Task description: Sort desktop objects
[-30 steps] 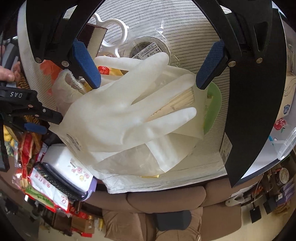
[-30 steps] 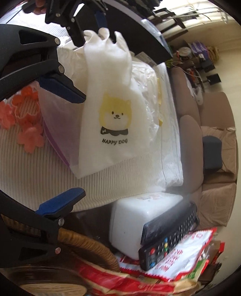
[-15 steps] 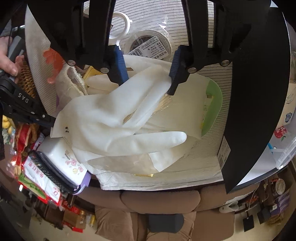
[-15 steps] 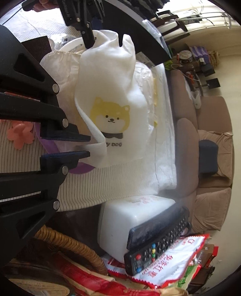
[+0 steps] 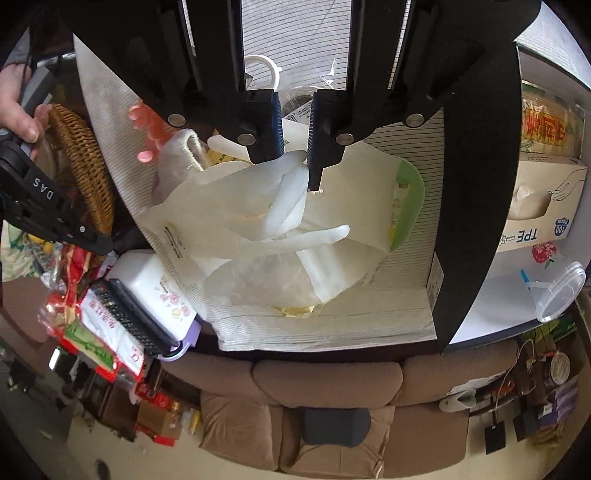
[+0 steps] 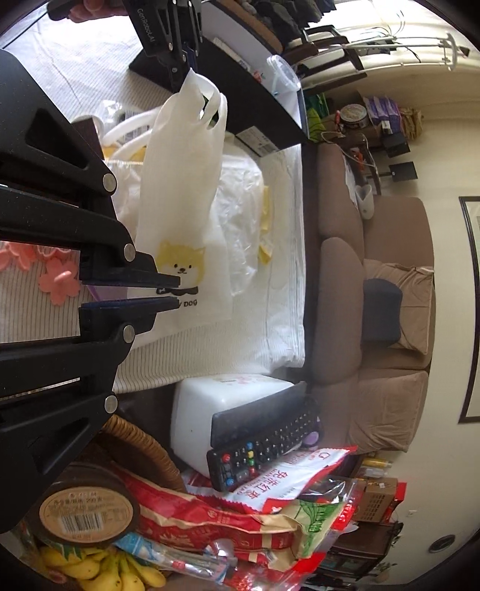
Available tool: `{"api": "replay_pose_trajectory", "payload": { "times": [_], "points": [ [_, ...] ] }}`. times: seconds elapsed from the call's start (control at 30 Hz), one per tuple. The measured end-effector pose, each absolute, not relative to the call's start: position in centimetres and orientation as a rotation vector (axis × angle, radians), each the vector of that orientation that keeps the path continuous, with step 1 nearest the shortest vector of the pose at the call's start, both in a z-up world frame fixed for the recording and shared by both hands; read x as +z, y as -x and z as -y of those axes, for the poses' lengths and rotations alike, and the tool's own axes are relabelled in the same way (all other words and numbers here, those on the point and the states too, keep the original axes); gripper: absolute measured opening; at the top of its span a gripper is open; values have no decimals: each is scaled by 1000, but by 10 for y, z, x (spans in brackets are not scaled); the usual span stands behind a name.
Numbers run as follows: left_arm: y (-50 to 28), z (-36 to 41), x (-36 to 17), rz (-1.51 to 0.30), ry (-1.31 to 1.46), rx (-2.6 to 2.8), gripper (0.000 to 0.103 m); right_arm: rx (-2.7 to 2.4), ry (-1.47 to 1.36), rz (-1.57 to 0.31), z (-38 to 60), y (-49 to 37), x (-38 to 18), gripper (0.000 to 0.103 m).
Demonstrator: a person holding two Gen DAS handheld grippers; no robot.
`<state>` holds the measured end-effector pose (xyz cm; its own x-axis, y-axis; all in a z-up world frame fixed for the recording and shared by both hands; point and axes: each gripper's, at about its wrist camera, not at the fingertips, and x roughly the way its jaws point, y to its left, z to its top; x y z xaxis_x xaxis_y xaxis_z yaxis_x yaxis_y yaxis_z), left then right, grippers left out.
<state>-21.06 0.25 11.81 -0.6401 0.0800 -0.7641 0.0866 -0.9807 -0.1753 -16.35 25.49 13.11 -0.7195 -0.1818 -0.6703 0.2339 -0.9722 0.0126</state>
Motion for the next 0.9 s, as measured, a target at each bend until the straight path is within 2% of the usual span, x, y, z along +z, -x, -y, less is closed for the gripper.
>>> {"api": "replay_pose_trajectory", "payload": {
  "times": [0.1,0.17,0.23,0.3,0.37,0.43,0.6,0.67,0.7,0.73,0.77,0.9],
  "points": [
    [203,-7,127,-303,-1323,-2847,10,-2681,-1066,-74,-256,160,131,10],
    [199,-8,130,-310,-1323,-2853,10,-2614,-1068,-38,-254,155,124,41],
    [196,-6,131,-341,-1331,-2848,10,-2558,-1026,-30,-246,146,119,54],
    [196,-3,131,-380,-1338,-2842,10,-2531,-988,-66,-232,138,113,56],
    [195,-1,133,-393,-1339,-2840,9,-2493,-993,-114,-215,138,106,63],
    [195,-2,134,-387,-1341,-2841,9,-2479,-1018,-188,-198,143,95,64],
    [199,-6,135,-382,-1345,-2843,9,-2567,-1018,-385,-170,167,76,64],
    [201,-6,134,-376,-1350,-2843,9,-2586,-991,-375,-169,176,76,60],
    [202,-6,133,-376,-1351,-2844,9,-2587,-972,-335,-172,178,77,52],
    [203,-6,132,-378,-1354,-2845,9,-2588,-956,-283,-175,179,80,17],
    [204,-5,131,-382,-1357,-2844,10,-2597,-949,-235,-179,181,83,9],
    [203,-2,130,-410,-1348,-2842,11,-2613,-868,-122,-191,173,104,8]
  ]
}}
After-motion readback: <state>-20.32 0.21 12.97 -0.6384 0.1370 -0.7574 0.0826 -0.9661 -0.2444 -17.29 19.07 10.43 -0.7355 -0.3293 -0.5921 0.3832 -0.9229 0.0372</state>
